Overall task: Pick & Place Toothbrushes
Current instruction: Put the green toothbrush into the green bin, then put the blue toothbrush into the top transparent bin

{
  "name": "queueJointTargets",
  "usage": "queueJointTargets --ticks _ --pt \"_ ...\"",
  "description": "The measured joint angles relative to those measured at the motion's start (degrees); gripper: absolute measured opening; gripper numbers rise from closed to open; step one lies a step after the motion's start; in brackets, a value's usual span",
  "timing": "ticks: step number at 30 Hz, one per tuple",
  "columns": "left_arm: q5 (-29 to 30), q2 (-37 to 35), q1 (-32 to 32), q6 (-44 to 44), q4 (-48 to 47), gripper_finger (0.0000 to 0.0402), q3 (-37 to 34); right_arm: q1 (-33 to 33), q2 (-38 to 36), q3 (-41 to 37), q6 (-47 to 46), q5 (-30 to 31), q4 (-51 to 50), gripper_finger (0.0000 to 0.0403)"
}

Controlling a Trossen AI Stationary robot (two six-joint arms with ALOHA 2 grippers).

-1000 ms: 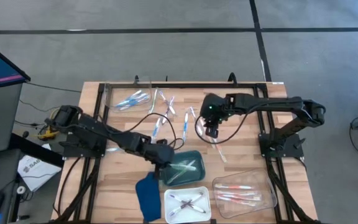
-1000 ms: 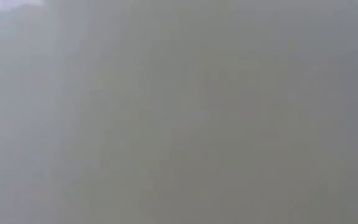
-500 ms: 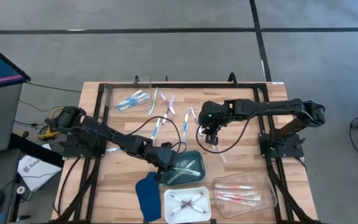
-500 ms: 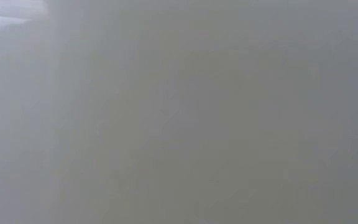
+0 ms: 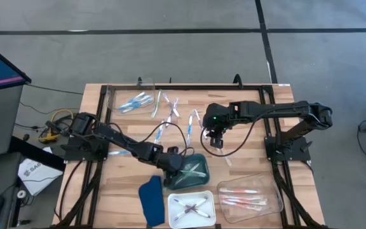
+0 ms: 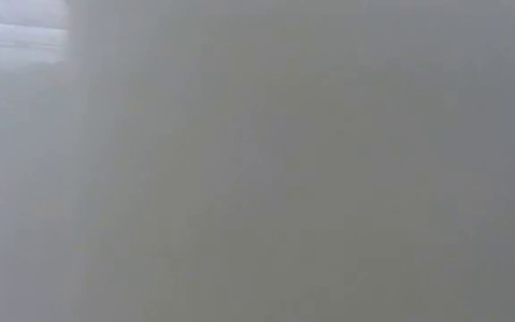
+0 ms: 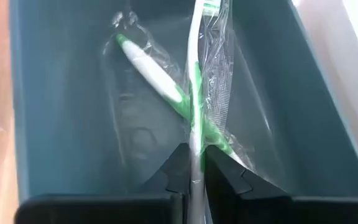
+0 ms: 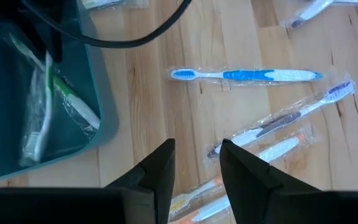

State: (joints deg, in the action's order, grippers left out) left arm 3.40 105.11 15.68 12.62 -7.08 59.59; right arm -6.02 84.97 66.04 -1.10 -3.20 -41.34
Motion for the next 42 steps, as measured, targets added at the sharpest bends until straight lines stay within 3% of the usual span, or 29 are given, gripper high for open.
queueJointTargets --ticks 16,28,33,42 --pt "-0.7 -1.1 0.1 2.0 -0.2 0.0119 0.0 0.0 0.0 0.0 0.0 0.0 0.0 0.012" --pt "-0.4 -14.7 1.1 2.6 0.0 0.0131 -0.4 0.0 0.0 0.0 0.0 0.0 0.0 0.012" --pt "3.9 -21.8 1.2 2.8 -0.5 0.0123 -3.4 0.0 0.0 0.0 0.0 0.0 0.2 0.012" --pt "19.0 -33.2 0.6 2.9 -0.7 0.0105 -11.1 0.0 0.0 0.0 0.0 0.0 1.0 0.012"
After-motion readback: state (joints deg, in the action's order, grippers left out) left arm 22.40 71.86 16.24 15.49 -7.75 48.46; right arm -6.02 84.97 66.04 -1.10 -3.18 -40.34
